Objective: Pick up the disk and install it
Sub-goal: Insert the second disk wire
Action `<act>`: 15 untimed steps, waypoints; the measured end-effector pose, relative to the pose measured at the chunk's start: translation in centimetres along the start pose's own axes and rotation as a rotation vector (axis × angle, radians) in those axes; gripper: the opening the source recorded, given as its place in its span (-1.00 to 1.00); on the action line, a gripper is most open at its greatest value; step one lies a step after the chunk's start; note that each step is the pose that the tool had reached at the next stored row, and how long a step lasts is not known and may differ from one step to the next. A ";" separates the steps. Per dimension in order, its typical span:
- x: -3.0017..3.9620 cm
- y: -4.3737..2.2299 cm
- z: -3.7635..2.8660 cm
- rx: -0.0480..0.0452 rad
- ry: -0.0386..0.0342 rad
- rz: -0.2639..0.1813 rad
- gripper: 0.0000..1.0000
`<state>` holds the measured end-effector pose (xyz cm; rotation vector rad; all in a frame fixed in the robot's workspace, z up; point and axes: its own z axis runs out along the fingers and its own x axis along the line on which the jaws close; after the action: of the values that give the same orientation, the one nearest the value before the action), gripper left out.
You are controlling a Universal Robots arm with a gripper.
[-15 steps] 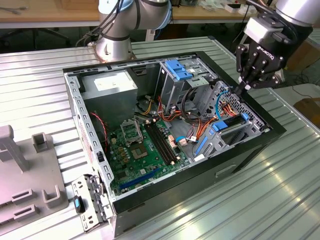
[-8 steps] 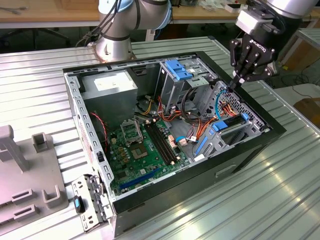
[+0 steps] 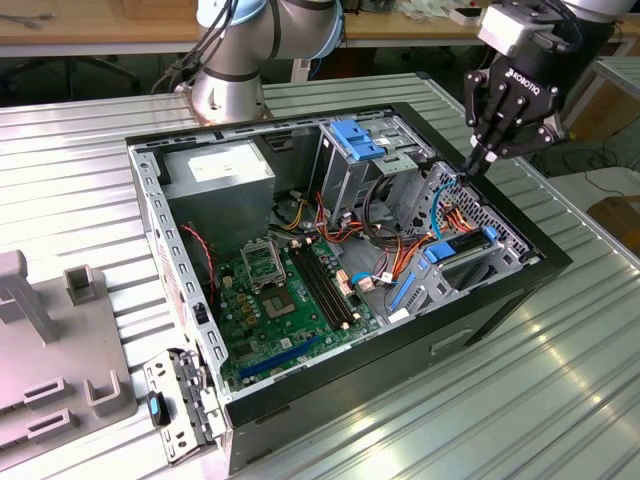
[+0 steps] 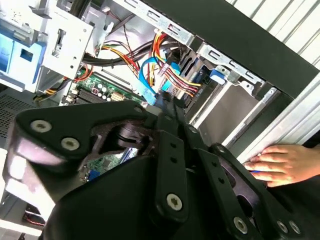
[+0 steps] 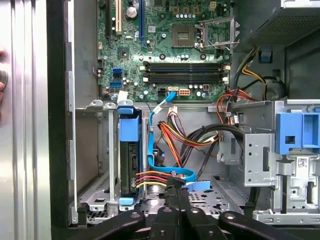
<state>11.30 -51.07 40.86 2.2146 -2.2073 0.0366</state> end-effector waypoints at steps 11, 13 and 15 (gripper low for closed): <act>-2.33 0.19 0.92 -0.0002 0.0755 -0.001 -0.28; -2.74 0.20 1.30 -0.0003 0.0932 -0.001 -0.28; -2.91 0.20 1.58 -0.0003 0.1013 -0.001 -0.28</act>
<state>11.10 -48.20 39.20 2.1618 -2.1540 0.1451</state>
